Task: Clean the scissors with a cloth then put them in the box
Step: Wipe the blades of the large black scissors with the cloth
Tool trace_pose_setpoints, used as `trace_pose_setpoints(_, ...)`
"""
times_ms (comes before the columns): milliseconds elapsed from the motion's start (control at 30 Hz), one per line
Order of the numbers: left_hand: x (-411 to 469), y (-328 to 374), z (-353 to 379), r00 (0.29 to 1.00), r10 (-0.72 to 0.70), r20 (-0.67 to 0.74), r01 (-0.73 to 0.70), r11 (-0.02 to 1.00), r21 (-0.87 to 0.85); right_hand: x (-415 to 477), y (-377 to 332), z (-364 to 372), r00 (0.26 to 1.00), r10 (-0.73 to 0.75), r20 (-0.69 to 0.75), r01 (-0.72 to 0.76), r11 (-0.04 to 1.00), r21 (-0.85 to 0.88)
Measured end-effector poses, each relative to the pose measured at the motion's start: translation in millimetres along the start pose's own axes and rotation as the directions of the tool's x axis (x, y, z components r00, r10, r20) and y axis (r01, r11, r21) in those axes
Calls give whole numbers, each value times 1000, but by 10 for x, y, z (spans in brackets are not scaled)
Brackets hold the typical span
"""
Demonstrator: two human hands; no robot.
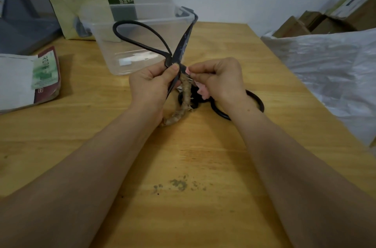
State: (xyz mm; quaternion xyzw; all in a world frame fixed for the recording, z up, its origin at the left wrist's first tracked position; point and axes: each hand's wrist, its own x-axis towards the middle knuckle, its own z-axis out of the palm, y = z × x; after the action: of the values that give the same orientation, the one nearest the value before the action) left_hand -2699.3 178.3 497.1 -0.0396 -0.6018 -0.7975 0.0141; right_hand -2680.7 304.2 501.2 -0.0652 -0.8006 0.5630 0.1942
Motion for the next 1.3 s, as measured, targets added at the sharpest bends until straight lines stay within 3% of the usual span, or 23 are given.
trace_pose_setpoints(233,25,-6,-9,998,-59,-18,58,997,-41,-18,54,-185,996,26,81,-25,999,-22)
trace_pose_setpoints(600,44,0,-10,997,-79,-24,78,995,-64,65,84,-109,998,-58,33,59,998,-8)
trace_pose_setpoints(733,27,16,-26,994,-108,-25,106,991,-80,50,96,-223,995,-32,90,39,997,-72)
trace_pose_setpoints(933,54,13,-48,994,-107,-21,105,992,-73,28,86,-258,998,17,60,-19,999,43)
trace_pose_setpoints(1300,53,3,-27,990,-139,-28,136,987,-83,58,130,-277,995,12,99,-12,1000,-3)
